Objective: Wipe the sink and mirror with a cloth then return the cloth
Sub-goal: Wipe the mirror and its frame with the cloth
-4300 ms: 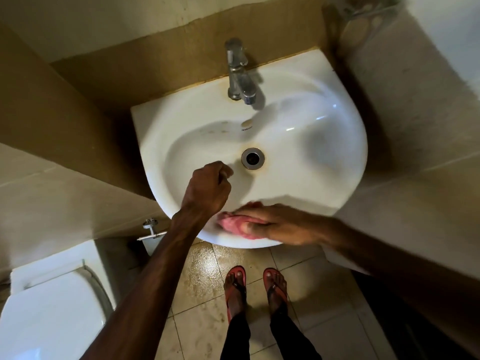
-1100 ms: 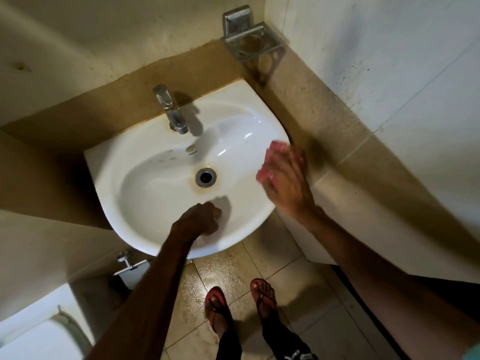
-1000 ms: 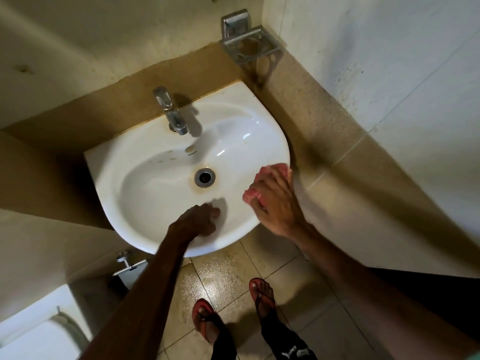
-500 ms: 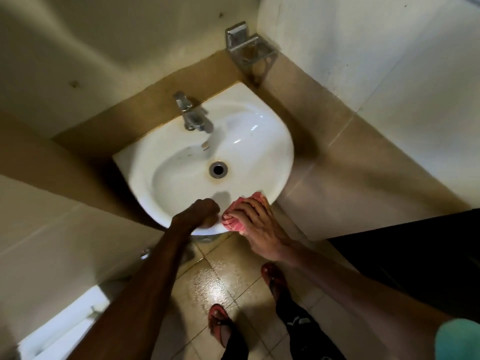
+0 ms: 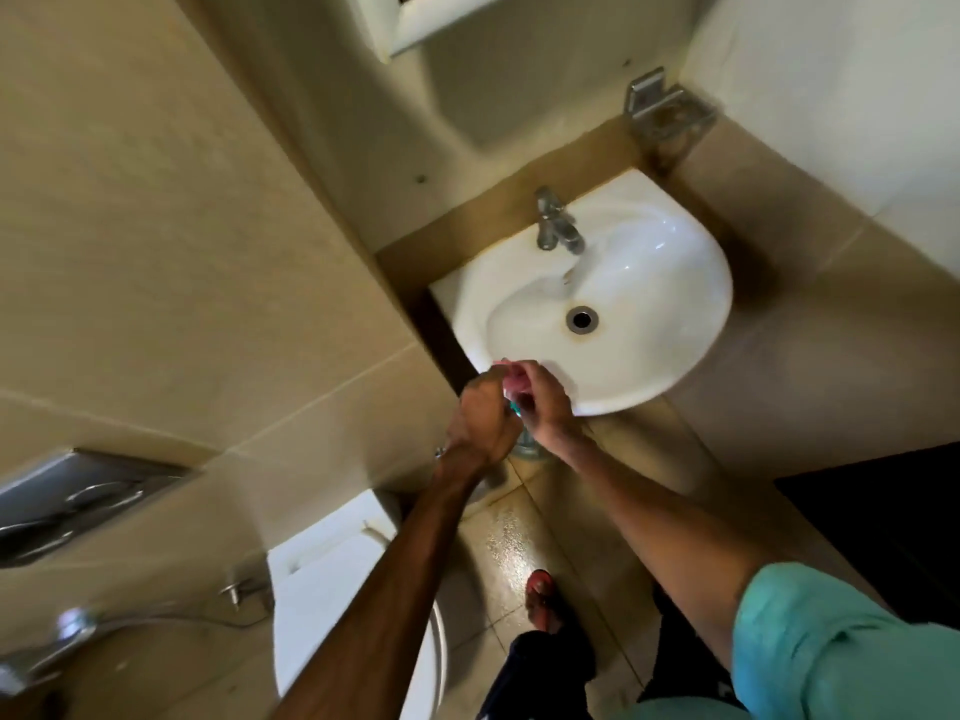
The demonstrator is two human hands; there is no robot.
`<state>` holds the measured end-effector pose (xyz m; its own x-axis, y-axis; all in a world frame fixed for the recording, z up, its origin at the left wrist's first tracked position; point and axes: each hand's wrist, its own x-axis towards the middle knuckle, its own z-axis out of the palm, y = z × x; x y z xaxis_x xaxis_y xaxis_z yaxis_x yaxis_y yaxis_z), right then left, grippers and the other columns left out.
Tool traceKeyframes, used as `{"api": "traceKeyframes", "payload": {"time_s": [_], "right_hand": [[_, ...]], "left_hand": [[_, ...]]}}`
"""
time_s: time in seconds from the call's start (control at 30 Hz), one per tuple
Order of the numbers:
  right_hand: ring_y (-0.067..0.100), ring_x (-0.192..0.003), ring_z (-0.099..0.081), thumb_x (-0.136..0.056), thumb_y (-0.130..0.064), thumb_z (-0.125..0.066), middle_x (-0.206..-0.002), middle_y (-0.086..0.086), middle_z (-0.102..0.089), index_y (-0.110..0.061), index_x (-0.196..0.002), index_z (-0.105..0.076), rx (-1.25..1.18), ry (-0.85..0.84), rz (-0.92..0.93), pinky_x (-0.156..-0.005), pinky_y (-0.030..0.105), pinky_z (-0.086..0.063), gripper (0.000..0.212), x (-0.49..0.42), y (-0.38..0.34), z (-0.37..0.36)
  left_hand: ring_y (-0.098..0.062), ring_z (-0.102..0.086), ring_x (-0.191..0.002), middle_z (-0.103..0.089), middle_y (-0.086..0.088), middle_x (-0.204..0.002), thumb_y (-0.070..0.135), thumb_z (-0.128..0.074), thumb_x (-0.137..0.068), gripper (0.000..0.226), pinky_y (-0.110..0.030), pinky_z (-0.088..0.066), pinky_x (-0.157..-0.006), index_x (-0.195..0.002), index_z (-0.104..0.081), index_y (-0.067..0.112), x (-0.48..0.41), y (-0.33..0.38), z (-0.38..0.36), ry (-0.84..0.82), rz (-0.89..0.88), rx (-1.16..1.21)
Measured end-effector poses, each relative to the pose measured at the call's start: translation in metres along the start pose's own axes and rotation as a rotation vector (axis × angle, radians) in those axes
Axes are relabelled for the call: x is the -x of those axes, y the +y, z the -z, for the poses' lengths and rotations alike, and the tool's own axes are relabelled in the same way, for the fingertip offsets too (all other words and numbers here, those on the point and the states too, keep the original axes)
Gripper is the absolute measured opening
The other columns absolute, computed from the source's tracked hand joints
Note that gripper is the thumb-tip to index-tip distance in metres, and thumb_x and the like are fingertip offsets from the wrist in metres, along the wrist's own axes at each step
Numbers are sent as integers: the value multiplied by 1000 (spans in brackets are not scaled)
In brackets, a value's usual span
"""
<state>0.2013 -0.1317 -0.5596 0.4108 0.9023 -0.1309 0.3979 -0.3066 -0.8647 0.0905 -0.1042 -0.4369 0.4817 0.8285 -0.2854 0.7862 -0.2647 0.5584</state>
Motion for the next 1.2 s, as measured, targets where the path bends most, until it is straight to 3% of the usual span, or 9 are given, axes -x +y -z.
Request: {"api": "traceKeyframes", "payload": {"time_s": [0.07, 0.13, 0.23, 0.37, 0.53, 0.67, 0.83, 1.0, 1.2], "right_hand": [[-3, -95, -64, -92, -9, -75, -117, -6, -67, -10, -128, -64, -312, -38, -167, -84, 6, -49, 38, -14, -37, 13], [17, -104, -72, -79, -30, -81, -121, 1, -71, -18, -128, -63, -518, -16, -278, -88, 29, -60, 54, -24, -64, 34], [42, -118, -68, -79, -37, -76, -129, 21, -70, -9, -135, -61, -721, -43, -246, -82, 40, -57, 65, -25, -104, 75], [31, -121, -68, -98, -34, -68, -135, 20, -67, -9, -147, -52, -968, -120, -137, -100, 45, -58, 57, -1, -179, 138], [34, -107, -74, -97, -9, -69, -118, 15, -76, -5, -135, -61, -788, -51, -4, -91, 50, -63, 39, 20, -241, 189], [38, -105, -75, -101, -23, -68, -112, 13, -79, -14, -127, -67, -601, 33, 58, -93, 56, -58, 28, 28, -279, 217], [27, -109, -75, -99, -32, -71, -123, 6, -74, -21, -136, -58, -403, 66, 166, -91, 47, -63, 41, 36, -329, 245], [26, -110, -74, -101, -41, -66, -118, 5, -76, -21, -132, -62, -486, 75, 182, -95, 47, -62, 37, 38, -369, 260], [36, -115, -72, -103, -2, -56, -119, 19, -76, -9, -120, -65, -728, -119, 164, -102, 58, -56, 21, 40, -389, 288]], "left_hand": [[-31, -64, -113, -67, -15, -125, -4, -54, -77, 59, -26, -47, -92, -135, -57, 6, 10, 3, 23, 36, -31, 14], [-35, -65, -111, -68, -19, -122, 0, -54, -76, 60, -33, -49, -99, -136, -56, 5, 13, 7, 46, 92, -64, 52], [-27, -65, -109, -67, -16, -125, 14, -49, -79, 57, -35, -52, -99, -134, -57, 4, 16, 25, 85, 228, -131, 162], [-24, -66, -114, -68, -9, -129, 17, -52, -92, 45, -31, -52, -98, -135, -56, 6, 23, 67, 138, 338, -288, 179], [-18, -66, -107, -70, -2, -118, 16, -54, -93, 29, -31, -53, -94, -119, -65, 16, 37, 108, 188, 414, -482, 151], [-14, -61, -108, -67, -4, -121, 14, -56, -94, 25, -23, -46, -91, -118, -64, 14, 48, 130, 214, 508, -590, 132], [-16, -59, -120, -63, -3, -134, 32, -62, -95, 44, -37, -49, -105, -136, -54, 16, 53, 151, 242, 545, -664, 139], [-15, -54, -119, -57, -2, -133, 48, -71, -84, 62, -33, -49, -103, -134, -51, 18, 54, 170, 261, 642, -721, 83], [-13, -60, -115, -61, 1, -134, 56, -75, -79, 73, -28, -53, -98, -139, -53, 19, 49, 183, 274, 646, -775, 53]]}}
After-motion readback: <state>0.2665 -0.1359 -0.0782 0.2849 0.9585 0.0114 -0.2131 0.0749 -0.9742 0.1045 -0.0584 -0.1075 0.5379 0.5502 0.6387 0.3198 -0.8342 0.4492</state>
